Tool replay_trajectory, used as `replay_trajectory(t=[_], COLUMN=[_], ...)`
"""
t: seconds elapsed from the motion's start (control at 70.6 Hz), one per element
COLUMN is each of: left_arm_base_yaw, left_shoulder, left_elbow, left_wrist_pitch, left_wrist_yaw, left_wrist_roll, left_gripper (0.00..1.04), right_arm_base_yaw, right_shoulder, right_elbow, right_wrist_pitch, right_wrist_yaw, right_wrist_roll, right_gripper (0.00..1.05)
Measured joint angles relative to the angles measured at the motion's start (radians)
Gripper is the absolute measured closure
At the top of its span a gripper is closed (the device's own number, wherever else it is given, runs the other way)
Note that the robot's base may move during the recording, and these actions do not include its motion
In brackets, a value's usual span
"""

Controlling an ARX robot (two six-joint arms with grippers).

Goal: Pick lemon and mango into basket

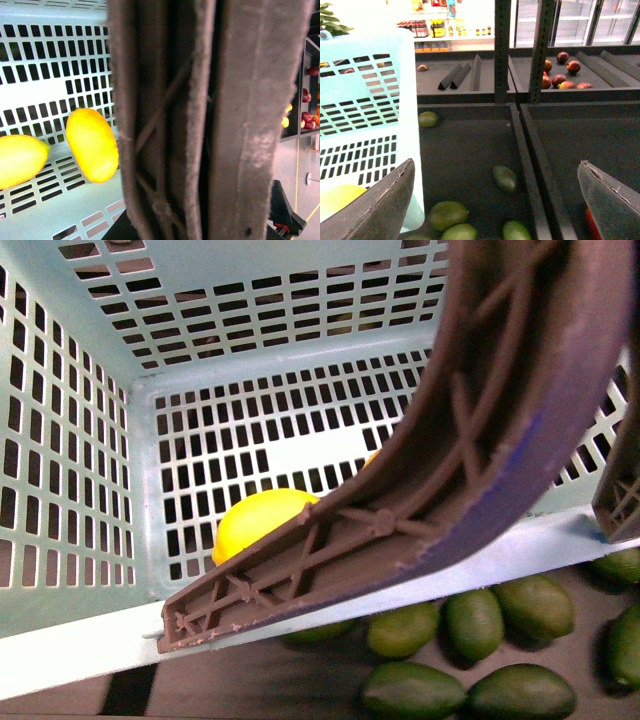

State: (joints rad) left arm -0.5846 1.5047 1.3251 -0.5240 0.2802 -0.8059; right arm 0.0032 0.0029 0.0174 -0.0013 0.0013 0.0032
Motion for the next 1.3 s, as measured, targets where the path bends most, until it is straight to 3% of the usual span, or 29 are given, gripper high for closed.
replay_trajectory(t=[0.453, 0.58, 0.637, 0.708, 0.764, 0.92, 1.005, 1.175, 1.302], left_arm_base_yaw=[0.011, -0.025, -0.01, 0.055, 0.096, 0.167, 0.198, 0.266, 0.304], left_shoulder=[0.0, 0.056, 0.077, 0.105, 0.117, 0.191, 0.252, 0.37, 0.46], left_elbow=[0.0, 0.08, 0.053, 0.009, -0.017, -0.105, -0.114, -0.077, -0.056], left_wrist_pitch=[-0.002, -0.244, -0.219, -0.151, -0.11, 0.096, 0.206, 0.35, 0.418], left_wrist_yaw=[-0.029, -0.597, -0.774, -0.9, -0.901, -0.731, -0.694, -0.69, -0.636], left_wrist_roll=[0.0, -0.304, -0.433, -0.584, -0.634, -0.869, -0.977, -1.01, -1.01], left_gripper=[0.89, 0.89, 0.89, 0.89, 0.89, 0.89, 0.89, 0.89, 0.89], right_arm_base_yaw=[-0.003, -0.003, -0.003, -0.003, -0.003, -0.003, -0.002, -0.002, -0.002], right_shoulder=[0.001, 0.001, 0.001, 0.001, 0.001, 0.001, 0.001, 0.001, 0.001], right_elbow=[0.0, 0.0, 0.0, 0.0, 0.0, 0.0, 0.0, 0.0, 0.0], right_wrist_pitch=[0.0, 0.0, 0.0, 0.0, 0.0, 0.0, 0.0, 0.0, 0.0], right_wrist_yaw=[-0.01, -0.007, -0.005, -0.001, 0.001, -0.002, -0.002, 0.001, 0.0], right_wrist_roll=[-0.001, 0.0, 0.0, 0.0, 0.0, 0.0, 0.0, 0.0, 0.0], right_gripper=[0.09, 0.09, 0.09, 0.09, 0.09, 0.09, 0.09, 0.09, 0.09])
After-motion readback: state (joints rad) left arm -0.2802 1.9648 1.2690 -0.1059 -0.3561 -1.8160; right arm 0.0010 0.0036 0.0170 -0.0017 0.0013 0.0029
